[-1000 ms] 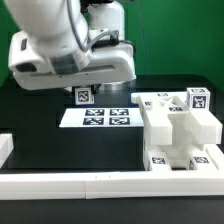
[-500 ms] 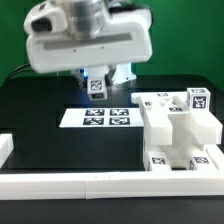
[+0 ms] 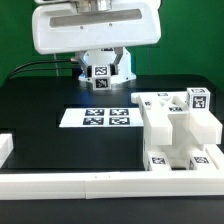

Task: Assemble chair

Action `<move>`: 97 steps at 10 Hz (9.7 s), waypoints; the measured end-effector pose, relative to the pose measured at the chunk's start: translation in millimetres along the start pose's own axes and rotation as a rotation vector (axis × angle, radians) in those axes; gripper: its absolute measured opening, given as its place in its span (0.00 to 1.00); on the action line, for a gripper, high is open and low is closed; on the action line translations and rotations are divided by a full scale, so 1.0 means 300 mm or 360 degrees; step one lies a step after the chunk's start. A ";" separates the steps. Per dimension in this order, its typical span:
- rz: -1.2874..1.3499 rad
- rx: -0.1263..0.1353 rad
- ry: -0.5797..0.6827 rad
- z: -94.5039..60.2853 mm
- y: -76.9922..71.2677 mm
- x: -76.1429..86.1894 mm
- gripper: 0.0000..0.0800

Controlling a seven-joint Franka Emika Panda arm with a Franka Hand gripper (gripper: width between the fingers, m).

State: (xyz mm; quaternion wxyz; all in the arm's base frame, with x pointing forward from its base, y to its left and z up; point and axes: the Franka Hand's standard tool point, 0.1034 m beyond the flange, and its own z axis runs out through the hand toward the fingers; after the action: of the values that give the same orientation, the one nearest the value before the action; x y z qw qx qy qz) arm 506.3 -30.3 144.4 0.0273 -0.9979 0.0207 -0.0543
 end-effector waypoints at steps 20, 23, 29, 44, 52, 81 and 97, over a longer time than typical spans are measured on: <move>-0.0044 -0.0122 0.0668 0.130 -0.266 0.084 0.36; -0.0048 -0.0123 0.0676 0.129 -0.271 0.082 0.36; -0.0025 -0.0085 0.0552 0.115 -0.270 0.097 0.78; 0.0578 0.0029 -0.0302 0.116 -0.257 0.104 0.35; 0.2072 -0.0050 -0.0291 0.123 -0.299 0.118 0.35; 0.2016 -0.0012 -0.0073 0.145 -0.276 0.128 0.34; 0.0738 -0.0007 -0.0131 0.137 -0.286 0.125 0.35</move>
Offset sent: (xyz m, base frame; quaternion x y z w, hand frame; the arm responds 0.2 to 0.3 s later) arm 0.0302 0.0513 0.0216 -0.0381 0.2064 0.0606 0.9758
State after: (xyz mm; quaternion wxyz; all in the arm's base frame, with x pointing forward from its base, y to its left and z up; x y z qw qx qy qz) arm 551.2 55.7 112.6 0.0378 -0.9679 0.2483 -0.0059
